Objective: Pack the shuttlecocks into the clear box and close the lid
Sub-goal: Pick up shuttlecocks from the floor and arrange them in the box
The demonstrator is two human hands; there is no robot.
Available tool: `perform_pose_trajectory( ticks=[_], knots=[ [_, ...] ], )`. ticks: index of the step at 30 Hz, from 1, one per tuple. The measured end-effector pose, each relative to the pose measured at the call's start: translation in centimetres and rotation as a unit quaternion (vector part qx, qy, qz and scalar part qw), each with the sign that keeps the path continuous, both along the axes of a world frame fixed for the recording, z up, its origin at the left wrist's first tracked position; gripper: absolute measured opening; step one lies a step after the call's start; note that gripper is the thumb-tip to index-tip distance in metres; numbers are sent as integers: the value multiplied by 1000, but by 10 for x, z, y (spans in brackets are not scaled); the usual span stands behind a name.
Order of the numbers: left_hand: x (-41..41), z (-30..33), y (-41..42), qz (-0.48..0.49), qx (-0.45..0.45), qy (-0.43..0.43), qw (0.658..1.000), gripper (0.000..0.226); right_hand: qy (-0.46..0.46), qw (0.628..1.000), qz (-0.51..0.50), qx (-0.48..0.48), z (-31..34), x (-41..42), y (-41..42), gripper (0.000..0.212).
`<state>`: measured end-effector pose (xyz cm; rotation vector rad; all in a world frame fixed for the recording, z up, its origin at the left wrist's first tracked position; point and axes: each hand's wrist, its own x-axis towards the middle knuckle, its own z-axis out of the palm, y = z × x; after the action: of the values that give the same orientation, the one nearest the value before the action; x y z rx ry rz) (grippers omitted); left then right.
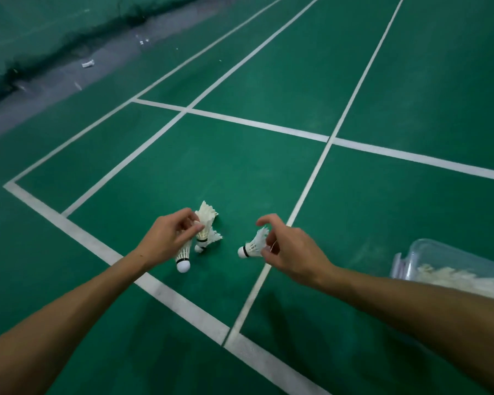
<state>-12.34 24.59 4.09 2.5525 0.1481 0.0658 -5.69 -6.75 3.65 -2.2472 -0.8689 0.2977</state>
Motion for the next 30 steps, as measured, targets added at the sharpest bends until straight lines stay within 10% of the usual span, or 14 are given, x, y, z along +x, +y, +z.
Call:
perform_pose_trajectory(
  ticks=[10, 21, 30],
  knots=[
    [73, 110, -248, -200, -54, -158, 965, 22, -44, 988, -139, 44, 125, 3, -207, 52],
    [91, 71, -388, -361, 4, -47, 931, 28, -18, 938, -332, 99, 60, -45, -378, 43],
    [101, 25, -408, -452, 99, 31, 886, 31, 4, 954, -294, 66, 13, -54, -372, 36]
  ],
)
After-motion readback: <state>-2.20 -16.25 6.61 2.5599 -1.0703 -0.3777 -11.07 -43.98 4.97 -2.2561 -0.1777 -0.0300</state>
